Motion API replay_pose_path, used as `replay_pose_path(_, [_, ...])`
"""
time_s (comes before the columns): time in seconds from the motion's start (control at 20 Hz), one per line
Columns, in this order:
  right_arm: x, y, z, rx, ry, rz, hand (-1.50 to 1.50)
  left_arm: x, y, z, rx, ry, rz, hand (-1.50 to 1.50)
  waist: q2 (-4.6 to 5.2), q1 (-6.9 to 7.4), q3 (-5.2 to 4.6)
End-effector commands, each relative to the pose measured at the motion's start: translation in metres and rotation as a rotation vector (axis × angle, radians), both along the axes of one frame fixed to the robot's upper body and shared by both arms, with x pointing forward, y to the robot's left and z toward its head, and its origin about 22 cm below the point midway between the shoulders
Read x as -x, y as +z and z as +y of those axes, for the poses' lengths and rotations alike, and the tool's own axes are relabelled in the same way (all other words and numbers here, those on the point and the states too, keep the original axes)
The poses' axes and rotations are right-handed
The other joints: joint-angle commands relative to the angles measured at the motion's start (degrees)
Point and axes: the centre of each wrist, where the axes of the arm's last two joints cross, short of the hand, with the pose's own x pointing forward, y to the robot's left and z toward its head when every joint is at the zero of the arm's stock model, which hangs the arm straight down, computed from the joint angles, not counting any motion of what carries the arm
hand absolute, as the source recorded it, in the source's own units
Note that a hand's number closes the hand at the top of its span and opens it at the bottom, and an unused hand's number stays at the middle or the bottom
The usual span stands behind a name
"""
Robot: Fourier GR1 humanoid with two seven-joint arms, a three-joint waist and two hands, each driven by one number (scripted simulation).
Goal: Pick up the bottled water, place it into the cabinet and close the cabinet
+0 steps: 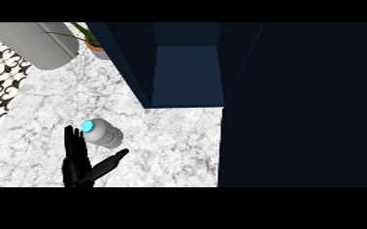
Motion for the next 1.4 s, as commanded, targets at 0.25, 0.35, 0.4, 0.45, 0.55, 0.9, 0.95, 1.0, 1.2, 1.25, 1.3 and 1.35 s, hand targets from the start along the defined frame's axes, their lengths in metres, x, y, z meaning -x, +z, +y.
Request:
replay_pose_path(0.25, [0.007, 0.034, 0.000, 0.005, 0.000, -0.025, -1.50, -0.030, -0.020, -0.011, 0.068, -0.014, -0.083, -1.50, 0.10, 0.13, 0.01])
replay_pose_path(0.35, [0.012, 0.025, 0.004, 0.001, 0.009, -0.021, -1.50, -0.022, -0.034, -0.006, 0.091, 0.035, -0.093, 1.50, 0.11, -0.58, -0.06])
replay_pose_path(0.4, [0.007, 0.021, 0.000, -0.006, -0.018, -0.029, -1.50, -0.033, -0.029, -0.011, 0.111, 0.045, -0.108, 1.50, 0.18, -0.15, -0.02])
replay_pose_path(0.45, [0.008, 0.027, 0.002, -0.009, -0.008, -0.030, -1.50, -0.028, -0.032, -0.018, 0.109, 0.031, -0.115, 1.50, 0.11, 0.00, 0.00])
replay_pose_path(0.55, [0.016, 0.036, -0.001, -0.010, 0.009, -0.023, -1.50, -0.026, -0.031, -0.011, 0.152, 0.042, -0.120, 1.50, 0.00, -0.43, 0.00])
replay_pose_path(0.9, [0.009, 0.018, -0.003, 0.000, -0.011, -0.011, -1.50, -0.024, -0.037, -0.016, 0.174, 0.007, -0.174, 1.50, 0.19, -0.10, -0.01])
replay_pose_path(0.95, [-0.002, 0.017, 0.009, -0.009, 0.004, -0.029, -1.50, -0.034, -0.031, -0.019, 0.179, -0.018, -0.187, 1.50, 0.32, 0.53, -0.03])
replay_pose_path(1.0, [0.009, 0.028, 0.005, -0.009, -0.004, -0.049, -1.50, -0.032, -0.029, -0.011, 0.158, -0.016, -0.191, 1.50, 0.05, -0.09, 0.01])
replay_pose_path(1.2, [0.007, 0.012, 0.001, -0.008, 0.006, -0.026, -1.50, -0.042, -0.023, -0.029, 0.187, -0.311, -0.186, 1.50, -0.01, -0.76, 0.04])
replay_pose_path(1.25, [0.008, 0.010, 0.001, -0.010, 0.006, -0.033, -1.50, -0.017, -0.037, -0.023, 0.209, -0.374, -0.162, 1.50, 0.04, -1.37, -0.05])
replay_pose_path(1.3, [0.006, 0.010, 0.000, -0.007, 0.023, -0.027, -1.50, -0.017, -0.035, -0.025, 0.221, -0.461, -0.173, 1.50, 0.04, -0.47, 0.01])
replay_pose_path(1.35, [0.003, 0.005, 0.000, -0.006, 0.001, -0.048, -1.50, -0.028, -0.029, -0.026, 0.200, -0.483, -0.193, 1.50, 0.04, -0.21, 0.05])
